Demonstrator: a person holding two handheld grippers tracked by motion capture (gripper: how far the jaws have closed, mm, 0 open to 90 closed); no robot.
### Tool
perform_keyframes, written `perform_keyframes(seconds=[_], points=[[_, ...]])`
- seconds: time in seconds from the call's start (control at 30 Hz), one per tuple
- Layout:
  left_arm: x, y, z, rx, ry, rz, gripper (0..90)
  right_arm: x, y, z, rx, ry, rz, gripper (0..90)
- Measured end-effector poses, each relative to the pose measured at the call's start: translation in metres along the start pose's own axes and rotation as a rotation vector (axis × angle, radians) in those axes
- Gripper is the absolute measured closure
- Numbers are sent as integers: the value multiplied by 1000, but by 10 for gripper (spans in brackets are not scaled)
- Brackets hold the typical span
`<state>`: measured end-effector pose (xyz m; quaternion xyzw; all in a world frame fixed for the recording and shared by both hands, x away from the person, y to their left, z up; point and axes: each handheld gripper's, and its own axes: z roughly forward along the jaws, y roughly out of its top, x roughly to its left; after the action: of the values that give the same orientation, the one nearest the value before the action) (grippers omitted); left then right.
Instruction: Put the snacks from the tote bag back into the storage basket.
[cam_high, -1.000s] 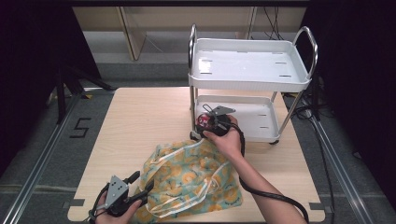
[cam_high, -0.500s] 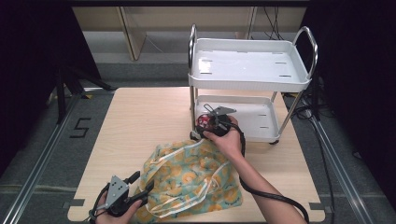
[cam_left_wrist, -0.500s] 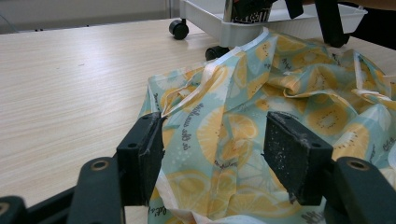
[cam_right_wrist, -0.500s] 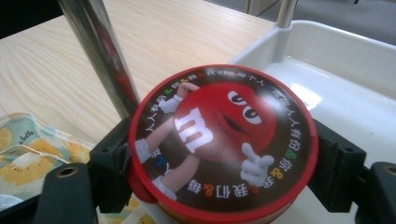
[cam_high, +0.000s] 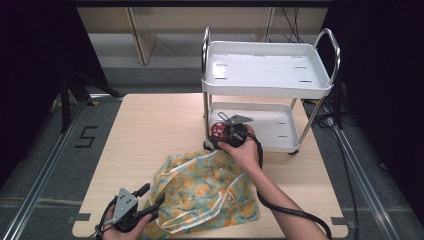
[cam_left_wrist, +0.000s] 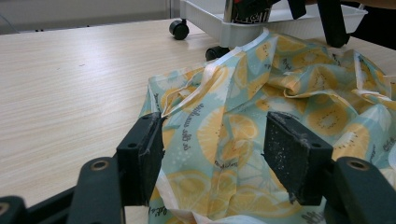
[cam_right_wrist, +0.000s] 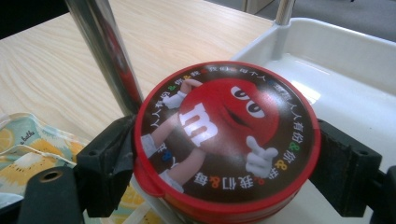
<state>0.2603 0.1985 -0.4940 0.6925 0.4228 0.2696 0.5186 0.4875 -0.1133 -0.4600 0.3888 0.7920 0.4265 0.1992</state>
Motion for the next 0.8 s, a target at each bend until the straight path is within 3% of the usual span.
perform_keyframes(seconds=[0.8], points=[[0,0,0,10,8,2,373,3,-7,-14,3,3,0,163]])
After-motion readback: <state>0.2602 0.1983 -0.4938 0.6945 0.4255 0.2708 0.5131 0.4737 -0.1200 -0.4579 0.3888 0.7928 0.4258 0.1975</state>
